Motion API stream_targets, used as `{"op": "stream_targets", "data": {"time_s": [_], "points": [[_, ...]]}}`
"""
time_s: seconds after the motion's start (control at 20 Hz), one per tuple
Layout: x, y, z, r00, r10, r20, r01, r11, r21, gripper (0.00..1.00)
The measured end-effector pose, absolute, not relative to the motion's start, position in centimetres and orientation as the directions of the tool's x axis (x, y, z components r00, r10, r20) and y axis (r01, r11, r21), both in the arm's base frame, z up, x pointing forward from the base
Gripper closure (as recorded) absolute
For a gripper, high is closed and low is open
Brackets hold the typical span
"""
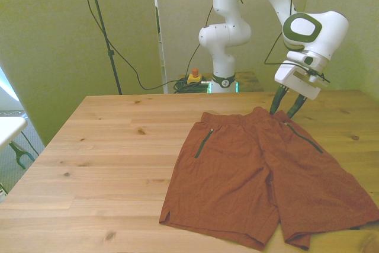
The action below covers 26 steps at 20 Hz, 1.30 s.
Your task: Fold the shorts
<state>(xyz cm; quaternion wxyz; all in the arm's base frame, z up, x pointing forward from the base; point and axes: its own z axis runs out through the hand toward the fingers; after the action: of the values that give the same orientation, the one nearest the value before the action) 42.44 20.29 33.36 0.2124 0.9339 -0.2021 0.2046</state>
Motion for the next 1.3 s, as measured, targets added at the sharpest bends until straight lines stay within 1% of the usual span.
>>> {"op": "stream_targets", "data": {"time_s": [0.95,1.15,1.3], "points": [[42.5,20.2,32.2,0.838,-0.303,0.454,-0.471,-0.823,0.319,1.0],[42.7,20.4,32.8,0.831,-0.317,0.458,-0.48,-0.825,0.3,1.0],[42.8,20.3,34.0,0.816,-0.348,0.462,-0.503,-0.821,0.27,1.0]]}}
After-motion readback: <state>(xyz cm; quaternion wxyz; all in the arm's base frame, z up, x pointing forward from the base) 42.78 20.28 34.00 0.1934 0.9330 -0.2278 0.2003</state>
